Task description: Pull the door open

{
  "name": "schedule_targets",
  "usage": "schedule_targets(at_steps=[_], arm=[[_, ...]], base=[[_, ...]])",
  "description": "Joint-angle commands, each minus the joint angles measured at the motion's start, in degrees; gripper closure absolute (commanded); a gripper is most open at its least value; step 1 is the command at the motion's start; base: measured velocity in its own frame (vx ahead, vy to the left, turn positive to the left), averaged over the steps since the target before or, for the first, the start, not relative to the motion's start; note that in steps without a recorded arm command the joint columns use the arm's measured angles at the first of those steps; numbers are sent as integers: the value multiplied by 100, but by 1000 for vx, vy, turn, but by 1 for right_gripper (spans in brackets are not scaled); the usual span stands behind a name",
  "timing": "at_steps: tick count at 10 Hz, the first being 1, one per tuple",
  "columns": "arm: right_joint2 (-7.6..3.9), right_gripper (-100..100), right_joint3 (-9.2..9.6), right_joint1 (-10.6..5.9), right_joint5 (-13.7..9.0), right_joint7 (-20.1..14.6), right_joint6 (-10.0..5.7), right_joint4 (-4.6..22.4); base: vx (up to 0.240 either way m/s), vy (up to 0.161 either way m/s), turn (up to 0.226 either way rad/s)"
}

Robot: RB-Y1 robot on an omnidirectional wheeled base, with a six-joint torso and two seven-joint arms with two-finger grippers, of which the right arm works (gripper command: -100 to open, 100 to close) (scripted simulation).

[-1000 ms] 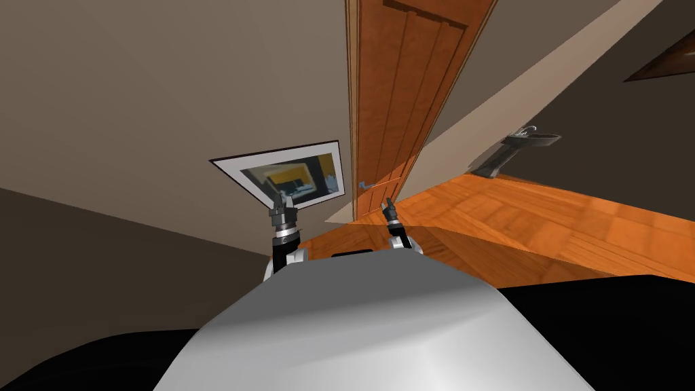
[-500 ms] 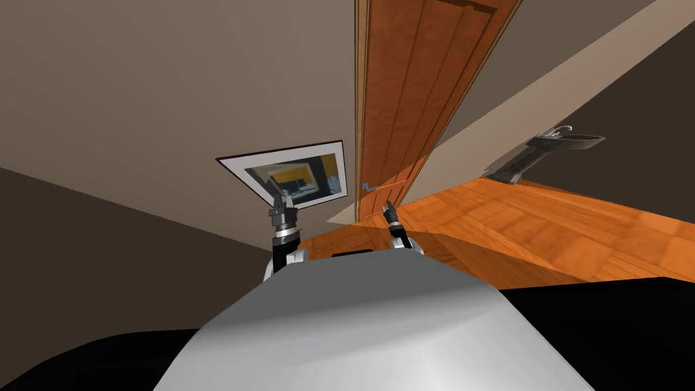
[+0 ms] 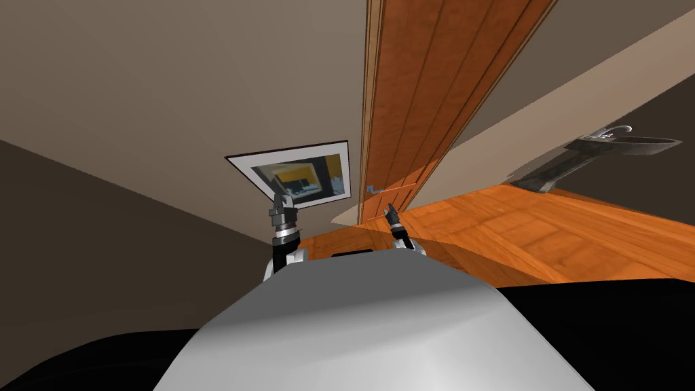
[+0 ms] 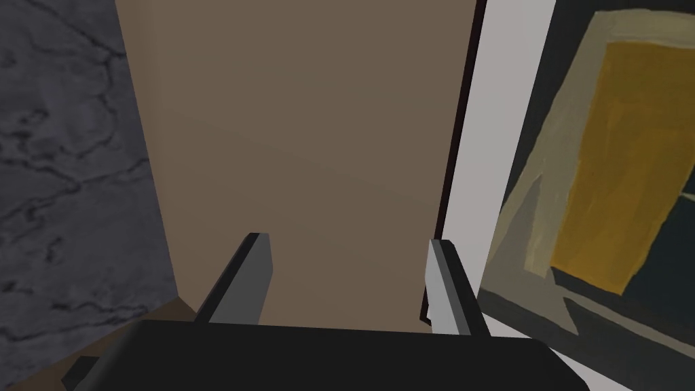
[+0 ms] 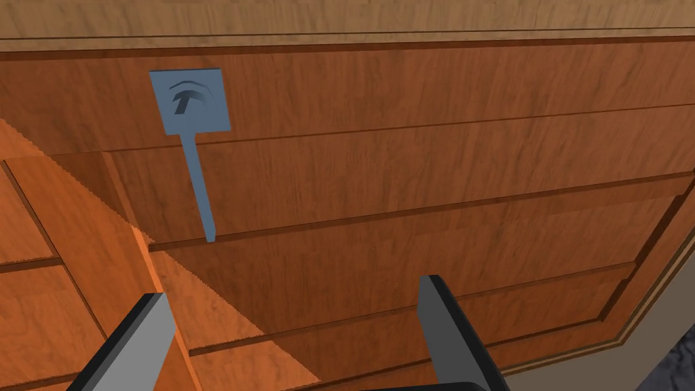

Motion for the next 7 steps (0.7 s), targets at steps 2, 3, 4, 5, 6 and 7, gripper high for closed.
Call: schedule_targets(at_steps=[2,3,4,5,6,7], arm=[[-26,-100,4,-91,-10,-47,-65,302],[-62,-100,6,-154,-21,-98,-109,505],[-98,-100,7,-215,-32,-147,-151,640],[-129,-100,7,-270,-42,-190,-188,833],[-129,-100,7,-270,-42,-190,-188,877],[-160,-100,8,-324,-51,-233,-226,1052]], base=[[32,-32,94],[36,-27,125],[48,-47,211],[53,-67,170],[44,-48,35],[43,-40,83]])
